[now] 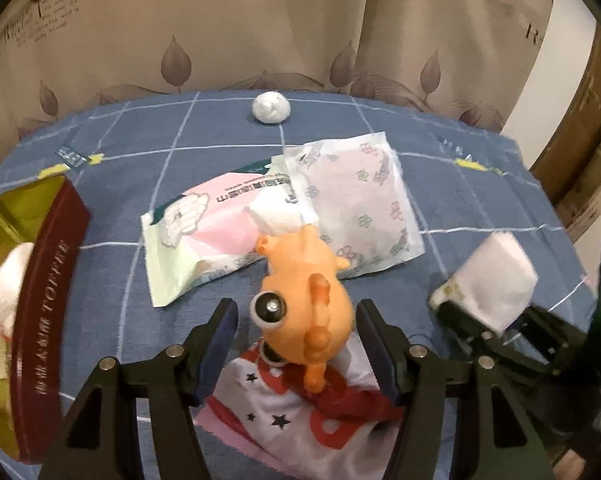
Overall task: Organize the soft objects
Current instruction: 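Grasp the orange toy figure with the left gripper while the right gripper lifts the white cloth, then carry the orange toy into the tin and open the left gripper, then lower the white cloth into the tin and open the right gripper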
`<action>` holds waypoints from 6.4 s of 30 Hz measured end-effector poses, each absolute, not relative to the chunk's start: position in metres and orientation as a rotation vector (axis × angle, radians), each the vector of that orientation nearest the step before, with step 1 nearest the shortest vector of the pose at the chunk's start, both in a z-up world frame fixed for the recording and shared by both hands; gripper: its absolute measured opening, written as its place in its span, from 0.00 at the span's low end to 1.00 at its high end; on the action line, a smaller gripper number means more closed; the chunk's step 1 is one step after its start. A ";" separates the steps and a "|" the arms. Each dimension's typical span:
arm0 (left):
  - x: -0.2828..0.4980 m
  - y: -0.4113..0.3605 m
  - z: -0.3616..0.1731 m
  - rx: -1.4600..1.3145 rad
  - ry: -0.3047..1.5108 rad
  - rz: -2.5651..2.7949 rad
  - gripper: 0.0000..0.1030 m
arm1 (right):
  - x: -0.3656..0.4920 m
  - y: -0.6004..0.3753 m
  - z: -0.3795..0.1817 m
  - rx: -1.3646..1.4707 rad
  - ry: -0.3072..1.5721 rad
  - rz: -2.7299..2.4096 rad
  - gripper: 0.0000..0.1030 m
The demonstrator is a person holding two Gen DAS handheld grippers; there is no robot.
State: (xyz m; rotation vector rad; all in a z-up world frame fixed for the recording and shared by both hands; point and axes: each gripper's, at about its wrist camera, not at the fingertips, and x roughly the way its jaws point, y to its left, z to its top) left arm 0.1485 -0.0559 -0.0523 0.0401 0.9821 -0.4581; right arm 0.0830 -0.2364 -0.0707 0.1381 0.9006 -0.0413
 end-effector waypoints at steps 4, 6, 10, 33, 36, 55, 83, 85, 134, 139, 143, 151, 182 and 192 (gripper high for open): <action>0.147 -0.053 -0.049 0.025 0.961 -0.468 0.45 | 0.083 -0.235 -0.071 0.129 0.903 -0.042 0.36; 0.147 -0.053 -0.048 0.023 0.965 -0.470 0.45 | 0.083 -0.235 -0.071 0.131 0.902 -0.042 0.36; 0.144 -0.055 -0.045 0.055 0.946 -0.454 0.43 | 0.083 -0.235 -0.071 0.130 0.902 -0.042 0.36; 0.117 -0.035 -0.006 0.108 0.850 -0.479 0.43 | 0.083 -0.234 -0.071 0.130 0.902 -0.041 0.36; 0.120 -0.026 0.000 0.092 0.844 -0.469 0.43 | 0.083 -0.234 -0.071 0.130 0.902 -0.041 0.36; 0.158 0.093 0.025 0.055 0.807 -0.212 0.43 | 0.083 -0.233 -0.071 0.127 0.903 -0.041 0.37; 0.258 0.181 -0.036 0.019 1.020 0.045 0.47 | 0.083 -0.231 -0.071 0.123 0.904 -0.040 0.38; 0.259 0.182 -0.037 0.013 1.005 0.060 0.47 | 0.083 -0.232 -0.071 0.120 0.904 -0.040 0.39; 0.079 0.228 0.005 0.047 0.699 0.239 0.52 | 0.085 -0.163 0.004 0.049 0.819 0.099 0.24; 0.073 0.232 0.004 0.033 0.706 0.235 0.52 | 0.096 -0.109 0.012 0.014 0.821 0.220 0.24; 0.073 0.237 0.004 0.019 0.712 0.242 0.52 | 0.103 -0.064 0.013 -0.019 0.831 0.305 0.24; 0.073 0.251 0.005 -0.033 0.716 0.288 0.52 | 0.117 0.019 0.012 -0.101 0.839 0.434 0.24; 0.076 0.270 0.004 -0.126 0.715 0.338 0.52 | 0.161 0.107 -0.027 -0.205 0.960 0.507 0.44; 0.077 0.266 0.003 -0.117 0.721 0.326 0.52 | 0.155 0.098 -0.005 -0.165 0.902 0.505 0.62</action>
